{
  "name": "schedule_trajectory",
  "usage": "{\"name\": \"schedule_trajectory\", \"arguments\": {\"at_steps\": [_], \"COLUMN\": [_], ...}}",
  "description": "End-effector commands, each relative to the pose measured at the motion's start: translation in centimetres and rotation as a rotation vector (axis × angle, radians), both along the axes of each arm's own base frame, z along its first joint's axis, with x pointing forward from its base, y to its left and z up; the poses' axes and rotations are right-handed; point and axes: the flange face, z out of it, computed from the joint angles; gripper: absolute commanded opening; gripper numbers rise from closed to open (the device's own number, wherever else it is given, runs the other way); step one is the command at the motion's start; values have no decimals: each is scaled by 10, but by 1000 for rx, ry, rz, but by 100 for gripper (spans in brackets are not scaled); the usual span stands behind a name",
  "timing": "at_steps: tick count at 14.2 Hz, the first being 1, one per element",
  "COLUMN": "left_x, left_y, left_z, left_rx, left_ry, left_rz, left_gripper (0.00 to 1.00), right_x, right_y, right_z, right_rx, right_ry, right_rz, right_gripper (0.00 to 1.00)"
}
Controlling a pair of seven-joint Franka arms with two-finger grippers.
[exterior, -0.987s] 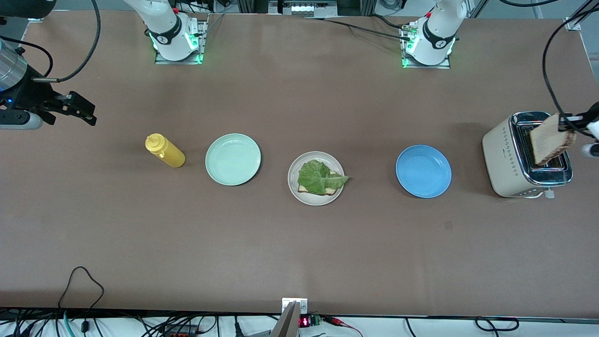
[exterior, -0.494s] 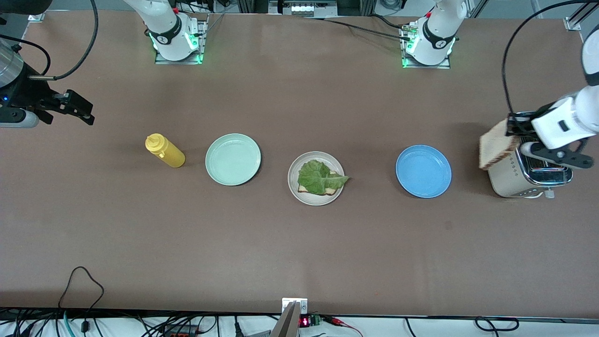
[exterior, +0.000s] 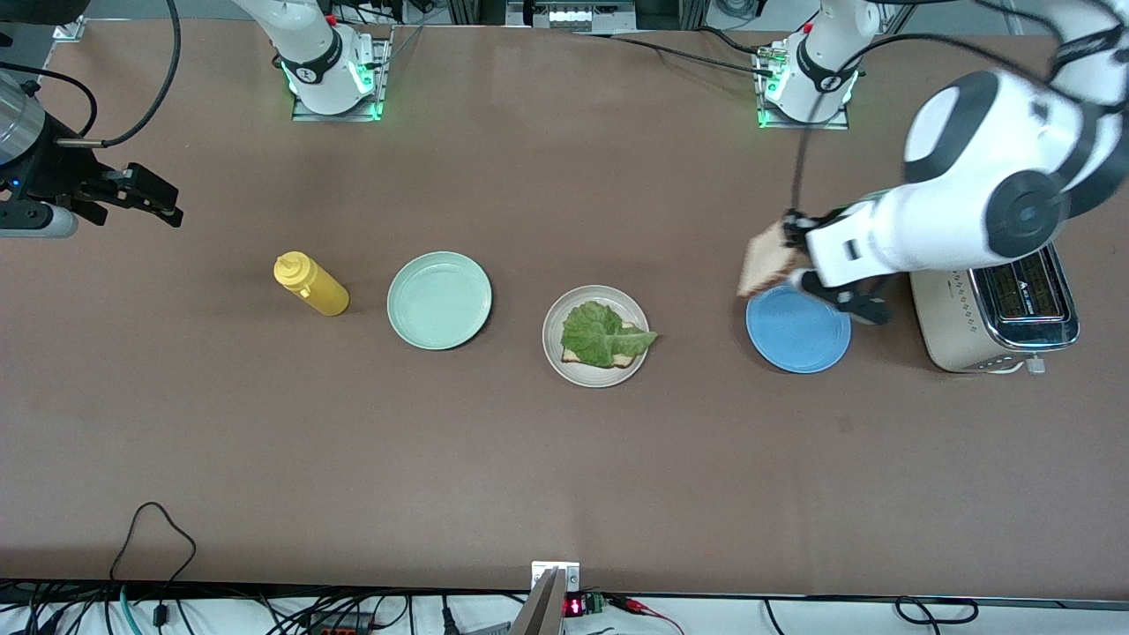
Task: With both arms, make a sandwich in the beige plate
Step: 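Carry the toast over the lettuce on the beige plate with the left gripper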
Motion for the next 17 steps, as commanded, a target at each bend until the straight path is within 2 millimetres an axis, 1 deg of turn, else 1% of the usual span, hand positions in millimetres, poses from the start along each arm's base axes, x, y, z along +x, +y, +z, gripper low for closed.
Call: {"name": "schedule_trajectory", "arguments": {"at_steps": [1,3,5,6,7,8,10,12,14,17], "left_x": [34,49,56,58,61,64,67,66,60,50], "left_y": [-22,-31,-49,-56,-63,-65,-65,-60,-58,-61], "left_z": [-31,-52,-78,-87,-101,-114,-140,-173,-199,-227], "left_rx": [-221,-391,-455,-491,-555,-618,-676,-726,-723,-758], "left_ry": [101,136,153,144,134,111,57,7,-39,-67], "left_rz": [141,245,286,294,295,290,233,165,151,125], "left_gripper": [1,0,0,0,0,0,0,0,0,0], "right_x": [-3,-3,-4,-4,-4,-4,-4,-4,-4,-4], "right_y": [-1,-1,-1,-1,-1,-1,-1,-1,-1,-2], "right_z": [9,9,8,8,8,8,8,8,8,9], "right_rx": [19,19,19,19,19,19,19,21,21,33], "right_ry": [1,1,6,6,4,4,4,4,4,4], "right_rz": [-1,-1,-1,-1,-1,-1,-1,-1,-1,-6], "right_gripper": [100,100,100,100,100,100,100,100,100,100]}}
